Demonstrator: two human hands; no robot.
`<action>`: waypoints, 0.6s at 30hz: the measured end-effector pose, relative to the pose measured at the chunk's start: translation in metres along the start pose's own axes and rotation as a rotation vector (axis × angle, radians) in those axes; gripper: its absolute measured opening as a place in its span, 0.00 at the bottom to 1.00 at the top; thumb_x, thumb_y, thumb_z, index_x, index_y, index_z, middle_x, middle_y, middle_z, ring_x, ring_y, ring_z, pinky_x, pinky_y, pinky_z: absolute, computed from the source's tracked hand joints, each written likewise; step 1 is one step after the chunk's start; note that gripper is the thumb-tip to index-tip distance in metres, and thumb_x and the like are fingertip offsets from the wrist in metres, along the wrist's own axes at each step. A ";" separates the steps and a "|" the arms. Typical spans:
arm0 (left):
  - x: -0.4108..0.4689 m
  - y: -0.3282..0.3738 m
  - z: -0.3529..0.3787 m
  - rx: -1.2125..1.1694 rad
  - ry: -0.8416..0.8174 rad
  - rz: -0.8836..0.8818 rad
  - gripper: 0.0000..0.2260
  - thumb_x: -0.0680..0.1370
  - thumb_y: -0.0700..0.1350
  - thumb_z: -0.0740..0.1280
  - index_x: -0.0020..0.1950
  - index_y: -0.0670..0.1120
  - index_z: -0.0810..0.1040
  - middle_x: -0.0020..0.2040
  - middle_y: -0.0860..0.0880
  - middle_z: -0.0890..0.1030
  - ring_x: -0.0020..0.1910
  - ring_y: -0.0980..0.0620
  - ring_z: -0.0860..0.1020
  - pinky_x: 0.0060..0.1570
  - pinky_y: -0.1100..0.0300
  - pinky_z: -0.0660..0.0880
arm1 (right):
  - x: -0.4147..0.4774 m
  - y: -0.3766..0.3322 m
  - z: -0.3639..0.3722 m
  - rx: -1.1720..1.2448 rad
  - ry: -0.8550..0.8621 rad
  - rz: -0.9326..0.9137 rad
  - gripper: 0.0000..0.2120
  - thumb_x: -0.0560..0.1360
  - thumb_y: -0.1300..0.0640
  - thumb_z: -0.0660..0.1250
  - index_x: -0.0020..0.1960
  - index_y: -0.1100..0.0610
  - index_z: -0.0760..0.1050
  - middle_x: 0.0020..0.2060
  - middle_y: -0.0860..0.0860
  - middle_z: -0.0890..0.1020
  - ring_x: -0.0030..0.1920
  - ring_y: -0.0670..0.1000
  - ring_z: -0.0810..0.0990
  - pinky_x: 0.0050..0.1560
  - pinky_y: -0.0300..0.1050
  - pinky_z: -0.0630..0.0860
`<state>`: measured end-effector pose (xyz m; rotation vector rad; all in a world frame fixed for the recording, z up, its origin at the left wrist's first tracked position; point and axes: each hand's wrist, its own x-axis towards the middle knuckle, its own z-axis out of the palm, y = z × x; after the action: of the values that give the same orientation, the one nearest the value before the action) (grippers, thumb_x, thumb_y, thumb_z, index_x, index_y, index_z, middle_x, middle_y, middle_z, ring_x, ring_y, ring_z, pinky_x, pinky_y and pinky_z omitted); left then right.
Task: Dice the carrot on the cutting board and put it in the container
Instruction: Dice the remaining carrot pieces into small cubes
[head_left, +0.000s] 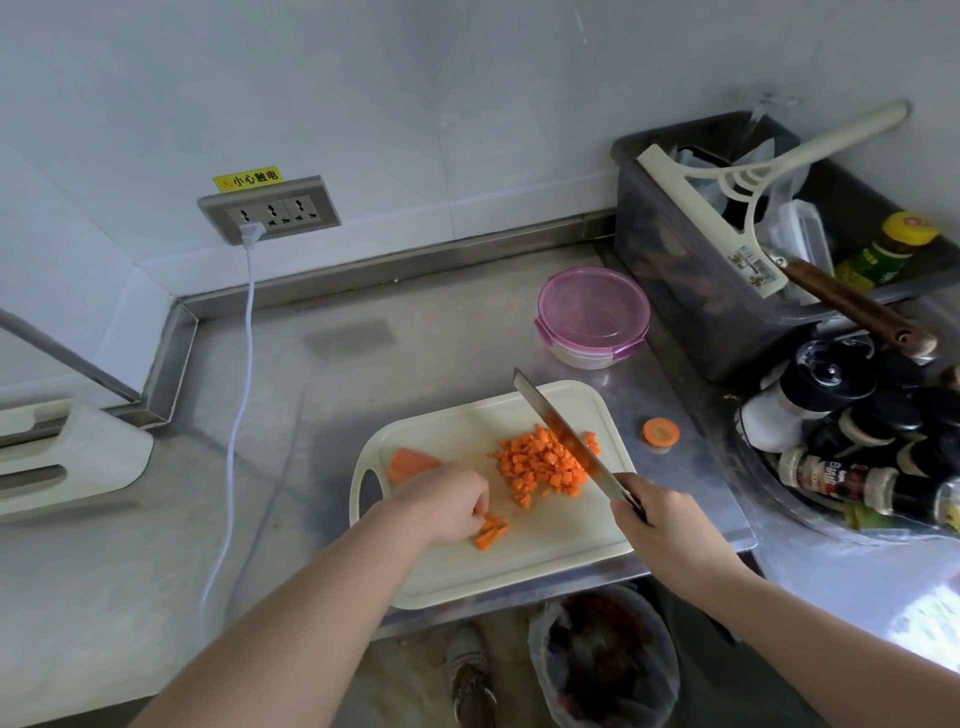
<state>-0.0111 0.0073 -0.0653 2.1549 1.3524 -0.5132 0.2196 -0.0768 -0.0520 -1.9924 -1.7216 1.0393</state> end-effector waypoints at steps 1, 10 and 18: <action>-0.003 0.001 0.001 -0.019 0.008 -0.003 0.08 0.77 0.48 0.66 0.54 0.48 0.78 0.49 0.51 0.79 0.48 0.50 0.77 0.44 0.59 0.72 | -0.001 -0.002 0.002 0.005 -0.010 -0.007 0.08 0.80 0.58 0.57 0.51 0.46 0.71 0.24 0.47 0.67 0.23 0.45 0.64 0.25 0.37 0.60; -0.018 0.013 0.024 -0.010 0.214 -0.030 0.15 0.76 0.49 0.67 0.59 0.45 0.73 0.58 0.48 0.73 0.53 0.48 0.76 0.43 0.60 0.67 | -0.010 -0.021 0.026 -0.014 -0.187 -0.014 0.09 0.80 0.56 0.56 0.45 0.45 0.71 0.29 0.47 0.72 0.28 0.45 0.69 0.30 0.39 0.63; -0.019 0.016 0.036 -0.123 0.353 -0.161 0.13 0.76 0.51 0.67 0.57 0.47 0.73 0.55 0.49 0.76 0.50 0.50 0.76 0.43 0.61 0.70 | -0.008 -0.030 0.038 0.015 -0.207 0.024 0.12 0.81 0.57 0.55 0.39 0.48 0.67 0.31 0.49 0.73 0.30 0.48 0.70 0.32 0.41 0.66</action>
<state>-0.0060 -0.0336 -0.0789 2.1128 1.7082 -0.1042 0.1711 -0.0855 -0.0564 -1.9600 -1.7884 1.3031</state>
